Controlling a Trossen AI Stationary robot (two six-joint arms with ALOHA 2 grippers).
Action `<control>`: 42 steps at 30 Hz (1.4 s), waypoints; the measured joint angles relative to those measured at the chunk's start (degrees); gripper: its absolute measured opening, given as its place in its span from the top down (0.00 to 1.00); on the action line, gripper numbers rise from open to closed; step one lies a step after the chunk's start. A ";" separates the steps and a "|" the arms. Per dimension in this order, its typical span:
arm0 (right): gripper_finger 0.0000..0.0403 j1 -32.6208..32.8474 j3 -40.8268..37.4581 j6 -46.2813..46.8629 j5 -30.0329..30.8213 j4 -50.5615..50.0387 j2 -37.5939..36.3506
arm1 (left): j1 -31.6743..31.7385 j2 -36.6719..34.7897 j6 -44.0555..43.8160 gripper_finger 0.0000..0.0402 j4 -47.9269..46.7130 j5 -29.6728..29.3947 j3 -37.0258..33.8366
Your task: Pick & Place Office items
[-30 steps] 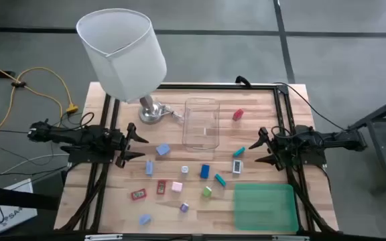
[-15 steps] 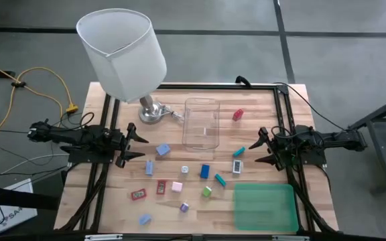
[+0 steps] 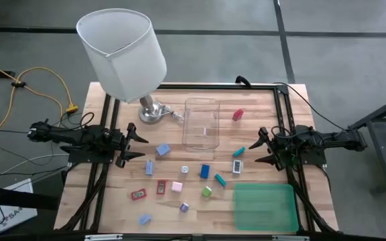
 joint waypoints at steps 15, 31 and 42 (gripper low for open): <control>0.38 -0.02 0.00 0.00 0.00 0.00 0.00 | 0.01 0.02 0.01 0.39 -0.01 0.00 0.01; 0.38 -0.02 -0.02 0.00 0.00 0.00 -0.02 | -0.01 0.02 -1.39 0.39 1.37 1.20 0.00; 0.38 0.00 0.00 0.00 0.00 0.00 -0.01 | -0.01 0.02 -1.54 0.39 1.12 2.10 0.01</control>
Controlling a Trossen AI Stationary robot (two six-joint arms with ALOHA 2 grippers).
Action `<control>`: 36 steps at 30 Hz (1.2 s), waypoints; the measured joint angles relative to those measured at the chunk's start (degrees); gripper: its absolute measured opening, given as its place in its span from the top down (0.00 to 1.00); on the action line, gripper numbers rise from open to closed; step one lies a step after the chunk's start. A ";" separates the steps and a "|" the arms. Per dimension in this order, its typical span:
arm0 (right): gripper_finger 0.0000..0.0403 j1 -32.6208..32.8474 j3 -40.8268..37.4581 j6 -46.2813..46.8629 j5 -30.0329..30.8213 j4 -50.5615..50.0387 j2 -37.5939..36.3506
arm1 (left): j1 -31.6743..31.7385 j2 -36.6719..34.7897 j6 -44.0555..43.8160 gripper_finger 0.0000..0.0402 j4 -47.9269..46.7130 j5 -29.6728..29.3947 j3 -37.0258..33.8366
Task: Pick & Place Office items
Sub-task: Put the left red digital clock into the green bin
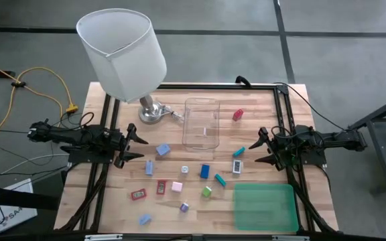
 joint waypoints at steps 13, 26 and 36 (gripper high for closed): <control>0.38 -0.01 -0.02 0.00 0.00 0.00 -0.01 | 0.00 0.00 -3.81 0.39 0.15 1.69 0.00; 0.38 -0.01 -0.01 0.00 0.00 0.00 -0.01 | -0.02 0.58 -4.55 0.39 -6.92 -0.03 2.93; 0.38 0.00 0.00 0.00 0.00 0.00 0.01 | -7.02 12.76 -9.13 0.39 -17.55 -11.81 14.90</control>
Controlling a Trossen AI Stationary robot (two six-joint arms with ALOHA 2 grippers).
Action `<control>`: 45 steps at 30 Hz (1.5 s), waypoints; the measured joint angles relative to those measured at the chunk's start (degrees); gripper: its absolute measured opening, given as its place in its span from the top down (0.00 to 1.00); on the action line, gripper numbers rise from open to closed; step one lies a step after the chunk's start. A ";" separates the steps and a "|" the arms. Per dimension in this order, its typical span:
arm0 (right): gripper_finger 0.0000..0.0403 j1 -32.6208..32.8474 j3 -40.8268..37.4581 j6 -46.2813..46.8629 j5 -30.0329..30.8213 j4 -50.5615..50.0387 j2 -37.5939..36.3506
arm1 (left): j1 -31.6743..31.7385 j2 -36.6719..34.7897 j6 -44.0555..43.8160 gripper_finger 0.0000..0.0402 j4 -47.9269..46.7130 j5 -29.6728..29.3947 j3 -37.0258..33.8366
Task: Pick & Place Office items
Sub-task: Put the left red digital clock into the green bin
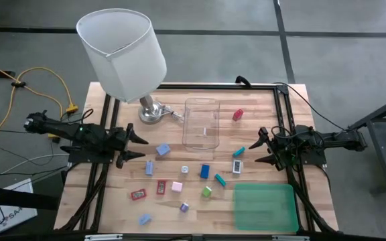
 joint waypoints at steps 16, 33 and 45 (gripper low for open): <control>0.38 -0.01 0.00 0.00 0.00 0.00 0.00 | -25.08 23.04 -21.24 0.39 -16.52 -21.75 16.80; 0.38 0.00 0.00 0.00 0.00 0.00 -0.01 | -39.24 43.92 -50.22 0.39 -41.38 -17.70 33.73; 0.38 -0.01 0.00 0.00 0.00 0.00 -0.01 | -39.24 55.02 -57.46 0.39 -44.75 -12.08 35.86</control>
